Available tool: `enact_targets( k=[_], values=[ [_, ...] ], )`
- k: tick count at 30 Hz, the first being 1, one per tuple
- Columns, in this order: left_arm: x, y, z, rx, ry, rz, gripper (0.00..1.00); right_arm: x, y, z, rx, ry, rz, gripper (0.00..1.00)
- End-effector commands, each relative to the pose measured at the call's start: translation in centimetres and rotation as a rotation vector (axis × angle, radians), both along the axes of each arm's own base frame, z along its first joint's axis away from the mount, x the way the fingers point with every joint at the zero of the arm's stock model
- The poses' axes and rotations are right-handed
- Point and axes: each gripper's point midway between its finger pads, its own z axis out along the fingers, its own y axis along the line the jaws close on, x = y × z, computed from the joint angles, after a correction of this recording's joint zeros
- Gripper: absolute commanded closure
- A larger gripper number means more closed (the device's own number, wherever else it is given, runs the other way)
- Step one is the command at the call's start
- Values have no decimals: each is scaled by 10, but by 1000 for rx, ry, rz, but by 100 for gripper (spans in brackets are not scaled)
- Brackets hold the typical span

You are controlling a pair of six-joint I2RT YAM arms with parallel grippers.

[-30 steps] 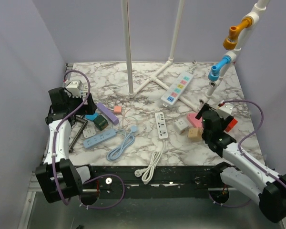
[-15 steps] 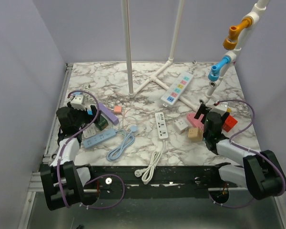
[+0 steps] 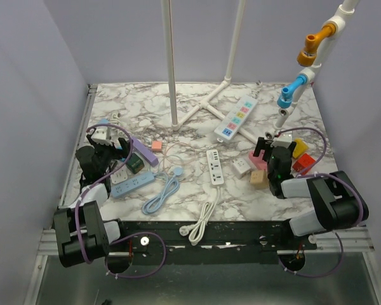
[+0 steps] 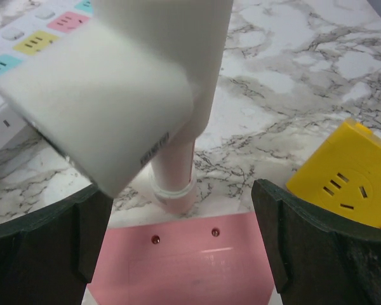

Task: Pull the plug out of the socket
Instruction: Reset both arms

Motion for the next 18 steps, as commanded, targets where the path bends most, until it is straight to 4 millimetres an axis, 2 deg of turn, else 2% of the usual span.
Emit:
enact_targets(
  k=[1,5,9,15,17,18],
  values=[
    [6,5,20,-49,-94,43,1,26,3,27,1,-116,24,0],
    [1,4,27,-62,-155,51,1,26,-5,17,14,-117,-12,0],
    [4,2,22,-49,-142,59,2,24,-9,17,30,-135,-31,0],
    [6,-31,9,109,-173,27,1,12,-17,24,49,-190,-65,0],
    [3,-35,9,144,-232,44,1,11,-16,24,52,-198,-60,0],
    [3,-33,6,145,-206,51,2,11,-14,23,53,-195,-48,0]
  ],
)
